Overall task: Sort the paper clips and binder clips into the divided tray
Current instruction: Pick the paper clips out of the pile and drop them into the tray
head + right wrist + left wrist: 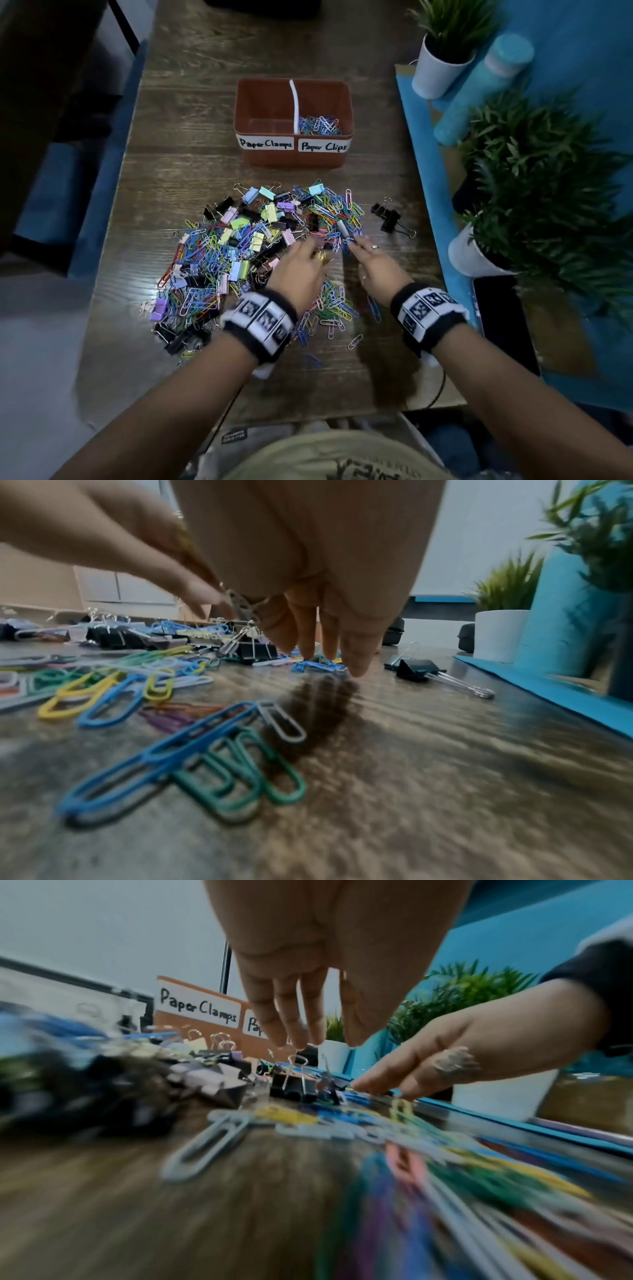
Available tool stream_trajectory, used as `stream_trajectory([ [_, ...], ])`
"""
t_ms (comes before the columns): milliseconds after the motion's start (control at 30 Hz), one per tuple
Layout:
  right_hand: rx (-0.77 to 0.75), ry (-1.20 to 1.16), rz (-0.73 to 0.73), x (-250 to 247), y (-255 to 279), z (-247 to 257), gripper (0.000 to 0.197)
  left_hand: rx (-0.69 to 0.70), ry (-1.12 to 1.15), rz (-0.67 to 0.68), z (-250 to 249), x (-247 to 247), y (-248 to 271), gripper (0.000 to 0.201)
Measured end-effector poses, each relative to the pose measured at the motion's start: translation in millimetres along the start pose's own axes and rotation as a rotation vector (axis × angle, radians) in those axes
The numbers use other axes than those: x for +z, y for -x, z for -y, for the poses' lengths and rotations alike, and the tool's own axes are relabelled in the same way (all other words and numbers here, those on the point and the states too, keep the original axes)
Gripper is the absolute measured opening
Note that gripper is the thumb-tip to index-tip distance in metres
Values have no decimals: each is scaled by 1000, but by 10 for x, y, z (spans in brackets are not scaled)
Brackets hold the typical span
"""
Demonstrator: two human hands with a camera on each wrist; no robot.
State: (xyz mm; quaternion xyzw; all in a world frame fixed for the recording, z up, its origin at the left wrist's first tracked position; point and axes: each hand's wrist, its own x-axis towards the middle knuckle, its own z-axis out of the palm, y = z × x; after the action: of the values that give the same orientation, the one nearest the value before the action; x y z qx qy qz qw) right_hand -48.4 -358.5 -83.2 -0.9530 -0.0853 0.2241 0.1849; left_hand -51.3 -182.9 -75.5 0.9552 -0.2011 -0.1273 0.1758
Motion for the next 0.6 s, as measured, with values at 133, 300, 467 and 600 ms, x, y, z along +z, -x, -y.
stream_trajectory([
  [133,-46,156,4,63,133,26,56,-34,-170,190,30,-36,-397,38],
  [300,-22,113,-160,-65,83,71,32,-44,-149,170,273,-67,-234,30],
  [467,-31,69,-172,-245,-408,238,51,-90,-145,181,463,-179,-97,28],
  [600,-32,134,-81,-275,-591,189,53,-144,-166,205,439,-350,-176,28],
])
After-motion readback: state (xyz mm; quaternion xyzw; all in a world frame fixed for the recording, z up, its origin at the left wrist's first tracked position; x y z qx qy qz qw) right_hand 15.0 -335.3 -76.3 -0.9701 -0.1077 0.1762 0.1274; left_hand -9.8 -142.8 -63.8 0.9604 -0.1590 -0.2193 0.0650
